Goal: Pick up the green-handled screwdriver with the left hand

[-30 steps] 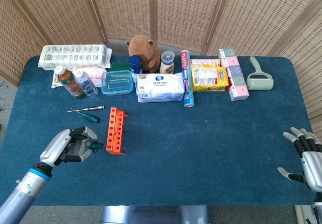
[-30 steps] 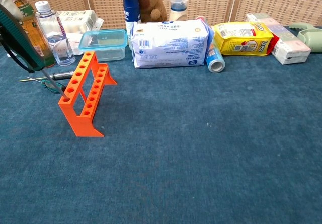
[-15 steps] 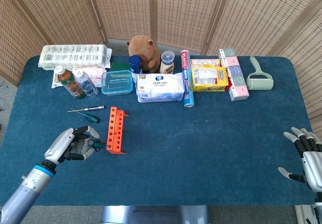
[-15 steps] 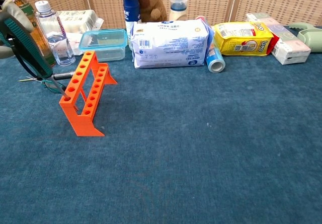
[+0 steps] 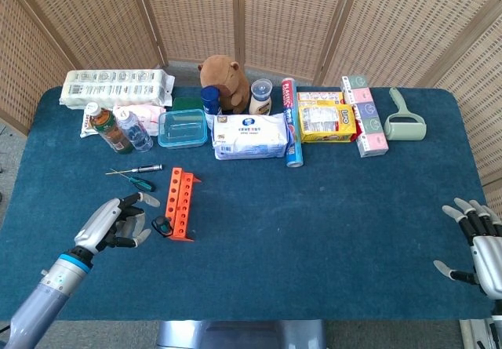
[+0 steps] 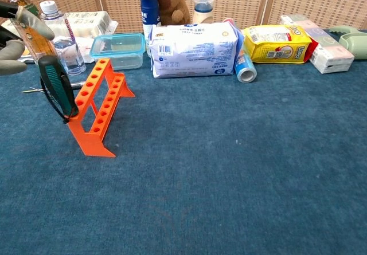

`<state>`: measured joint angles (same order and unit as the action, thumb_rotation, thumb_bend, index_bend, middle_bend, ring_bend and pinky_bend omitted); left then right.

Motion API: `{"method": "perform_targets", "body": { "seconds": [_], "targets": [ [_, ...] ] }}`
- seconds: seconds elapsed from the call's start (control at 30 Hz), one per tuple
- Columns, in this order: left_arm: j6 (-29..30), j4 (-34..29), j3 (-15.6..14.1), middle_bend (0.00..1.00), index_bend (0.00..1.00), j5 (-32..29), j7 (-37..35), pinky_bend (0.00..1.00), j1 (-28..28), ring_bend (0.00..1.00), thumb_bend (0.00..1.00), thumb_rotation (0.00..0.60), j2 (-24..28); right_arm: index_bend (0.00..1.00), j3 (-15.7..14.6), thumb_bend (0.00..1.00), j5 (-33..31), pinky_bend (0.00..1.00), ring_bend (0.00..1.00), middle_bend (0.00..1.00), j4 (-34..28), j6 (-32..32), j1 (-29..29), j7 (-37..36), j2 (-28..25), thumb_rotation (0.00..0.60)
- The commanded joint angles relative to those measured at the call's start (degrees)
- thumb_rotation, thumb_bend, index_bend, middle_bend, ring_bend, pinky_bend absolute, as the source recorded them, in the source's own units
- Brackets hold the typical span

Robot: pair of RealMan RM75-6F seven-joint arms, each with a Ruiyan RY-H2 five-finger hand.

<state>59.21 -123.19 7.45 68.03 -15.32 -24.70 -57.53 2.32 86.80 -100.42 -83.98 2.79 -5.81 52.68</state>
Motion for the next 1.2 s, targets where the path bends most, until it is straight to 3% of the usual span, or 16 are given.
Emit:
{"method": "perform_targets", "body": {
  "seconds": [0.03, 0.2, 0.37, 0.47, 0.53, 0.63, 0.77, 1.03, 1.2],
  "targets": [
    [0.1, -0.1, 0.2, 0.69, 0.29, -0.3, 0.2, 0.93, -0.1, 0.82, 0.38, 0.6, -0.1, 0.17, 0.0, 0.02, -0.1, 0.0, 0.06, 0.08, 0.0, 0.0, 0.0, 0.0, 0.0, 0.6],
    [0.6, -0.4, 0.4, 0.67, 0.27, 0.4, -0.6, 0.93, 0.3, 0.81, 0.38, 0.6, 0.2, 0.17, 0.0, 0.02, -0.1, 0.0, 0.06, 0.08, 0.0, 0.1, 0.1, 0.1, 0.0, 0.6],
    [2.1, -1.0, 0.2, 0.55, 0.24, 2.8, -1.7, 0.85, 1.5, 0.73, 0.37, 0.6, 1.8, 0.17, 0.0, 0.02, -0.1, 0.0, 0.06, 0.08, 0.0, 0.2, 0.1, 0.1, 0.0, 0.6],
    [4.5, -1.0, -0.3, 0.36, 0.17, 6.2, -1.6, 0.71, 3.1, 0.6, 0.33, 0.6, 3.6, 0.17, 0.0, 0.01, -0.1, 0.0, 0.06, 0.08, -0.1, 0.1, 0.1, 0.2, 0.0, 0.6],
    [6.5, -0.5, -1.2, 0.15, 0.13, 9.0, -0.5, 0.59, 4.5, 0.49, 0.29, 0.6, 5.0, 0.17, 0.0, 0.02, -0.1, 0.0, 0.06, 0.08, -0.1, 0.2, 0.1, 0.3, 0.1, 0.6],
    [10.5, 1.3, -2.1, 0.01, 0.11, 12.7, 1.9, 0.5, 6.6, 0.38, 0.25, 0.6, 5.6, 0.17, 0.0, 0.02, -0.1, 0.0, 0.06, 0.08, -0.2, 0.2, 0.1, 0.4, 0.1, 0.6],
    [15.8, 6.0, -4.2, 0.0, 0.08, 17.5, 4.8, 0.36, 9.9, 0.0, 0.25, 0.6, 4.4, 0.17, 0.0, 0.02, -0.1, 0.0, 0.06, 0.08, -0.3, 0.2, 0.1, 0.8, 0.2, 0.6],
    [22.6, 15.6, -7.6, 0.0, 0.06, 19.1, 7.9, 0.2, 15.9, 0.0, 0.25, 0.6, 1.0, 0.17, 0.2, 0.01, -0.6, 0.0, 0.06, 0.08, -0.6, 0.1, 0.0, 1.2, 0.3, 0.6],
    [26.2, 20.2, -8.5, 0.0, 0.05, 17.4, 10.2, 0.18, 19.4, 0.0, 0.25, 0.6, -2.1, 0.17, 0.3, 0.02, -1.0, 0.0, 0.06, 0.08, -0.5, 0.3, 0.1, 1.7, 0.4, 0.6]
  ]
}}
